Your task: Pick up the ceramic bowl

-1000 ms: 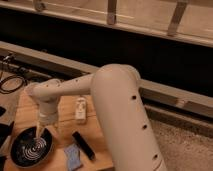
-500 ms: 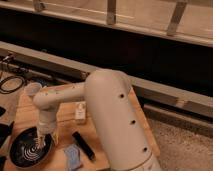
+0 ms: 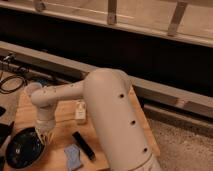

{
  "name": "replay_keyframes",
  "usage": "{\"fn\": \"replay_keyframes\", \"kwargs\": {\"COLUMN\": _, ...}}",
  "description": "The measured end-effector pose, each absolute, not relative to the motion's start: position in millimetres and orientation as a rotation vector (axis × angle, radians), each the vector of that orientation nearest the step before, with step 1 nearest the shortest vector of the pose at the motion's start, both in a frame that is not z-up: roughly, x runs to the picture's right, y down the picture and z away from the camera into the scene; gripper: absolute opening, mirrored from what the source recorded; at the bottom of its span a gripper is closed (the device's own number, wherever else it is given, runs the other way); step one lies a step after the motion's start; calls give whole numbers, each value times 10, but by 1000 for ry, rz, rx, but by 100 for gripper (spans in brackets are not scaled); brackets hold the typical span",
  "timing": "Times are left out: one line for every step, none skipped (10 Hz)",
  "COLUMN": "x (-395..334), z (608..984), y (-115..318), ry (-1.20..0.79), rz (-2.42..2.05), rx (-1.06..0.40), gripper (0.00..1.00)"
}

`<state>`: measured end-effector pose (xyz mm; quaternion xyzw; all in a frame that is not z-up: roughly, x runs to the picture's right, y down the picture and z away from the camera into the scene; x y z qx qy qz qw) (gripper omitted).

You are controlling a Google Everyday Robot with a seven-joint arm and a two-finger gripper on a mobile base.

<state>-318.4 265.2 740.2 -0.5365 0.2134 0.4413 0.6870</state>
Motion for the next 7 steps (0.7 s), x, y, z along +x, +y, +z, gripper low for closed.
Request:
{"fn": "replay_keyframes", "kwargs": {"x": -3182, "z": 7361, "y": 2588, "ry": 466, "rz": 979, "rx": -1199, "gripper": 4}}
{"fn": "replay_keyframes", "kwargs": {"x": -3183, "z": 7339, "y": 2518, "ry": 449, "rz": 967, "rx": -1195, "gripper": 4}}
{"fn": "replay_keyframes", "kwargs": {"x": -3190, "z": 7327, "y": 2494, "ry": 445, "rz": 960, "rx": -1194, "gripper": 4}}
{"fn": "replay_keyframes", "kwargs": {"x": -3219, "z": 7305, "y": 2451, "ry": 431, "rz": 953, "rx": -1194, "gripper": 4}}
{"fn": "replay_keyframes", "kwargs": {"x": -3243, "z": 7257, "y": 2364, "ry": 418, "rz": 948, "rx": -1190, "gripper": 4}}
{"fn": "replay_keyframes", "kwargs": {"x": -3252, "z": 7213, "y": 2297, "ry": 407, "rz": 943, "rx": -1186, "gripper": 4}}
{"fn": "replay_keyframes", "kwargs": {"x": -3268, "z": 7194, "y": 2251, "ry": 395, "rz": 934, "rx": -1182, "gripper": 4}}
